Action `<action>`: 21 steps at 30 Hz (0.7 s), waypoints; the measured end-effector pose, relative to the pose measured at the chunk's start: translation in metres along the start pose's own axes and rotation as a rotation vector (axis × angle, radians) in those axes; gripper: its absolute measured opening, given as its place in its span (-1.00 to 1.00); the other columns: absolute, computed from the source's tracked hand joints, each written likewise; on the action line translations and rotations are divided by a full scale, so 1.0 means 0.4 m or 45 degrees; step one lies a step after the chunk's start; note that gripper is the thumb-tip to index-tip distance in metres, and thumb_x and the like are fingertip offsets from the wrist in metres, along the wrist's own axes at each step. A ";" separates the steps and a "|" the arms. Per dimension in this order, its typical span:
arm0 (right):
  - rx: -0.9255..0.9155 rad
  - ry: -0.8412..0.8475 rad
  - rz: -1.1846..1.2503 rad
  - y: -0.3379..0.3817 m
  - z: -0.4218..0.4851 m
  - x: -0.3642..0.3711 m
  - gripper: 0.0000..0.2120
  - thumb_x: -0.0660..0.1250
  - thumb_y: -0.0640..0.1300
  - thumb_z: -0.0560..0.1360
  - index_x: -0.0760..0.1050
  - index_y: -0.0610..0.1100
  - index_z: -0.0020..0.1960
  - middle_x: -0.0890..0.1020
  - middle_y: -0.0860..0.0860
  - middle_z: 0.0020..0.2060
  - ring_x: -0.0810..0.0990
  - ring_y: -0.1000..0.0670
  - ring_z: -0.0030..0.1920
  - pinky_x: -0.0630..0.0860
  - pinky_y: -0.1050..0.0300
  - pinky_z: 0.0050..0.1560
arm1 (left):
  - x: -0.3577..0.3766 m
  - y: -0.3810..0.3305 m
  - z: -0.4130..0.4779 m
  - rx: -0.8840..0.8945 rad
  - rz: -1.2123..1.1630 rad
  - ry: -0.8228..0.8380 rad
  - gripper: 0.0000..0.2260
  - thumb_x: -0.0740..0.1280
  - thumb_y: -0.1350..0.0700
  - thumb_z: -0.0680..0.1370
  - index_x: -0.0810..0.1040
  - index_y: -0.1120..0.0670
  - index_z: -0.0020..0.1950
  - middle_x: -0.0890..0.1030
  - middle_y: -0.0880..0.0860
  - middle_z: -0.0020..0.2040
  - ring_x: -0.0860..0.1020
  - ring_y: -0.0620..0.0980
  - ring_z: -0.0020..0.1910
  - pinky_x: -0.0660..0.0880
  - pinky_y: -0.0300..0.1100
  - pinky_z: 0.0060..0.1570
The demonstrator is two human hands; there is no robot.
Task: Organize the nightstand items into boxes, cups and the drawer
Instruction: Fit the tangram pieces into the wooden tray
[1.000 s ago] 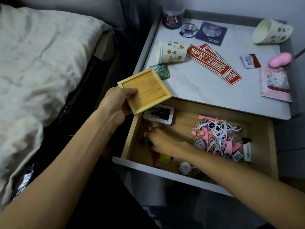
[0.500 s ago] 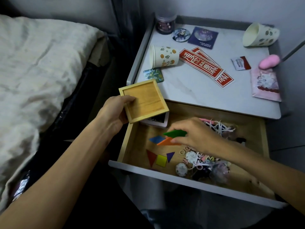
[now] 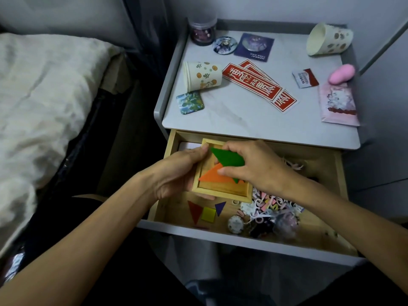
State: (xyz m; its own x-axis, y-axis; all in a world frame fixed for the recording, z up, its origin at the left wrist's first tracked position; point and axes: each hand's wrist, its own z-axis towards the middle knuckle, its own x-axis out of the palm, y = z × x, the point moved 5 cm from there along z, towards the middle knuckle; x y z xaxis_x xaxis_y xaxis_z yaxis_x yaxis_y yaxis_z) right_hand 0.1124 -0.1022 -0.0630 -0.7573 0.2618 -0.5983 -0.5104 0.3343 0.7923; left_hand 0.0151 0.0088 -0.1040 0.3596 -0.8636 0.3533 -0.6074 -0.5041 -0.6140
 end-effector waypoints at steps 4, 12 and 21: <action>0.033 0.017 -0.001 -0.005 0.001 -0.005 -0.88 0.52 -0.09 0.43 0.60 0.07 -0.12 0.66 0.11 -0.26 0.59 0.21 -0.28 0.42 0.32 -0.31 | -0.002 -0.002 -0.001 -0.055 -0.013 0.041 -0.64 0.16 -0.11 0.64 0.55 0.11 0.23 0.70 0.16 0.02 0.70 0.13 -0.08 0.64 0.13 -0.18; 0.025 0.004 -0.114 -0.024 0.006 -0.008 -0.78 0.34 -0.01 0.57 0.65 -0.03 0.16 0.55 0.07 -0.06 0.52 0.15 -0.07 0.41 0.22 -0.10 | -0.017 -0.017 -0.003 0.059 -0.025 0.038 -0.69 0.33 0.08 0.53 0.55 0.15 0.24 0.67 0.18 0.04 0.68 0.10 -0.04 0.63 0.06 -0.10; 0.187 -0.152 0.383 -0.032 -0.004 -0.057 -0.78 0.24 -0.07 0.62 0.60 -0.12 0.14 0.69 -0.03 -0.28 0.69 0.02 -0.29 0.63 0.04 -0.29 | -0.023 -0.018 0.002 0.070 -0.091 -0.004 -0.77 0.27 0.07 0.63 0.55 0.08 0.25 0.68 0.17 0.06 0.67 0.17 0.04 0.66 0.07 -0.19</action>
State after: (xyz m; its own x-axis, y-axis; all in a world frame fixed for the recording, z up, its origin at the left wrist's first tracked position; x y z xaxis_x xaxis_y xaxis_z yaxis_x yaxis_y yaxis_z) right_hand 0.1357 -0.1139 -0.0594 -0.8073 0.4698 -0.3572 -0.2008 0.3506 0.9148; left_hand 0.0167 0.0205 -0.1034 0.4028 -0.8254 0.3955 -0.5402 -0.5632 -0.6253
